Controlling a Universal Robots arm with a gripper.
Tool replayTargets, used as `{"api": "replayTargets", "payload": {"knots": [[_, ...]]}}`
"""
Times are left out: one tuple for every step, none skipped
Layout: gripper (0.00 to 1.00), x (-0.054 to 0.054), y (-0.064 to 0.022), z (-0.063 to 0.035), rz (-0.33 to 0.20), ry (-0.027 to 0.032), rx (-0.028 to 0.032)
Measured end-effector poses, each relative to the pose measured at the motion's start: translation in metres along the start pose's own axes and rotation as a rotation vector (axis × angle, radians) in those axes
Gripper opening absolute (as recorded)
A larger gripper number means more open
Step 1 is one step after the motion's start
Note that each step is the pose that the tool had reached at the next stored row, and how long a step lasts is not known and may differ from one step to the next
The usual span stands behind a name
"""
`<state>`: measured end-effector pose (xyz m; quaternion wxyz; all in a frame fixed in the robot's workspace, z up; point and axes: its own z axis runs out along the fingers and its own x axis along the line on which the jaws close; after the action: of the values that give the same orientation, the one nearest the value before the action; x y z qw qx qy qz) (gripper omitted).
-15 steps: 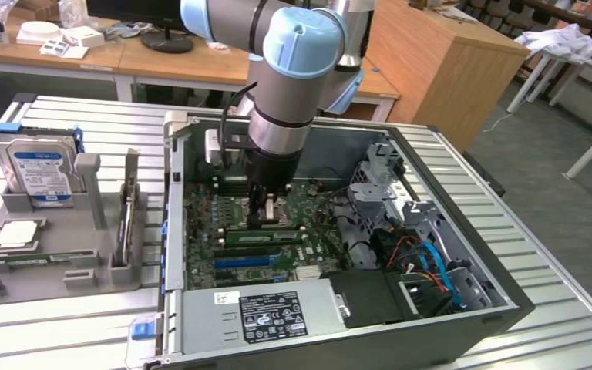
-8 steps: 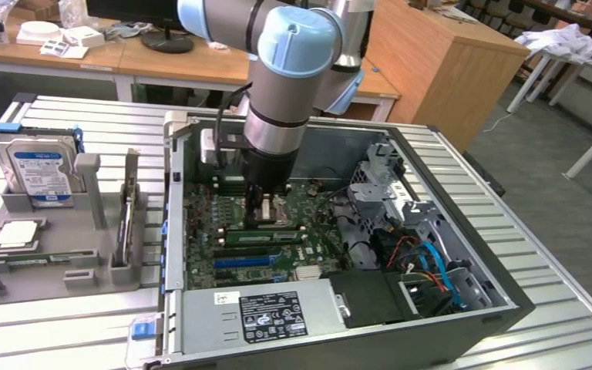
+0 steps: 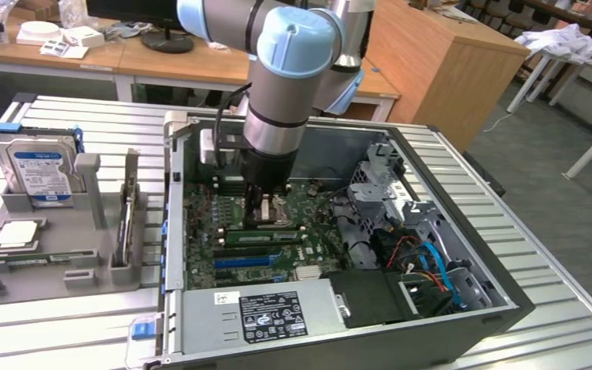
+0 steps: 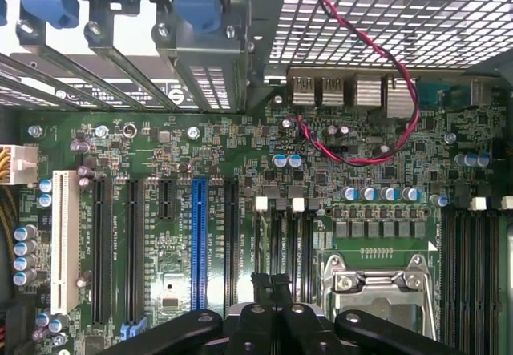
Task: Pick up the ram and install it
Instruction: 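Press down the ram until it locks into place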
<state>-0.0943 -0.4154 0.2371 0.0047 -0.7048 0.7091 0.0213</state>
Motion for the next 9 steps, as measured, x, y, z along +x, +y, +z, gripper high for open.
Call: {"api": "replayTargets", "payload": {"knots": [[0.11,0.0,0.0,0.0006,0.0,0.0001,0.0],[0.11,0.0,0.0,0.0014,0.0,0.0,0.0],[0.11,0.0001,0.0,0.0022,0.0,0.0,0.0],[0.11,0.0001,-0.0001,0.003,0.0,0.0001,0.0],[0.11,0.0001,-0.0001,0.0033,0.0,0.0002,-0.0001],[0.11,0.0001,0.0,0.0033,0.0,0.0004,-0.0002],[0.11,0.0001,-0.0001,0.0033,0.0,0.0003,-0.0001],[0.11,0.0001,-0.0001,0.0033,0.0,0.0003,-0.0001],[0.11,0.0001,-0.0001,0.0034,0.0,0.0001,0.0]]}}
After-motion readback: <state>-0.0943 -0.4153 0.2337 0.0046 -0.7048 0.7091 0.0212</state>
